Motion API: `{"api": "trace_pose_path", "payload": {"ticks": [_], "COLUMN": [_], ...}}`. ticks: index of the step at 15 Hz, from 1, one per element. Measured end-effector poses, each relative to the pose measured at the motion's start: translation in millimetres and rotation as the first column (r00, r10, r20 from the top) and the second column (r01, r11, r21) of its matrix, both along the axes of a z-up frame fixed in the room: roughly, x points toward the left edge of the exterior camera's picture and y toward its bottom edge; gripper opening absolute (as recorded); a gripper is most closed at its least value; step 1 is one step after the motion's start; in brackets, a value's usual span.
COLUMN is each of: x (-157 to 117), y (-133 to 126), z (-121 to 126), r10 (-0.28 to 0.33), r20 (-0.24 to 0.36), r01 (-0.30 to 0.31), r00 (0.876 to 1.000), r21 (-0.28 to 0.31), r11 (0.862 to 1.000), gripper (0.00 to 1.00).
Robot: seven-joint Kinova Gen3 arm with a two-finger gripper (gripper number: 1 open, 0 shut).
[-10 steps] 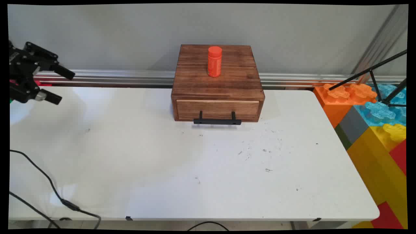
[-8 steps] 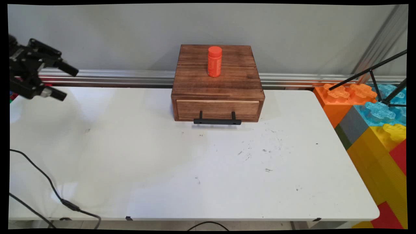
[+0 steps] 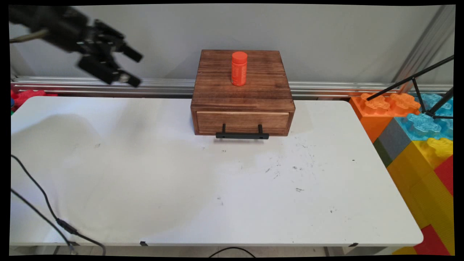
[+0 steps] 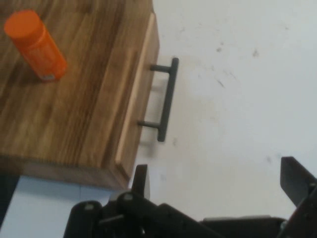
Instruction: Open the drawer
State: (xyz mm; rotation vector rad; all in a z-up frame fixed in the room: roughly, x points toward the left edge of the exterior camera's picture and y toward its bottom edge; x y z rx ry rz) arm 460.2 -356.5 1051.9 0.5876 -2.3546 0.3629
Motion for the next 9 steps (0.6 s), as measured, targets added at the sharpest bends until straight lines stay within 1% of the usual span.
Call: {"api": "trace_pose_path", "payload": {"ticks": [3,6,9], "x": [-45,-84,-111], "y": [-33,-63,-84], "z": [-10,-29,-50], "r10": [0.01,0.007,-0.009], "r20": [0.031,0.071,0.108], "r01": [-0.01,-0.006,0.01], "r00": [0.999,0.997,0.994], "r21": [-0.008,-0.01,-0.007], "r11": [1.0,1.0,1.0], "gripper": [1.0,1.0,1.0]}}
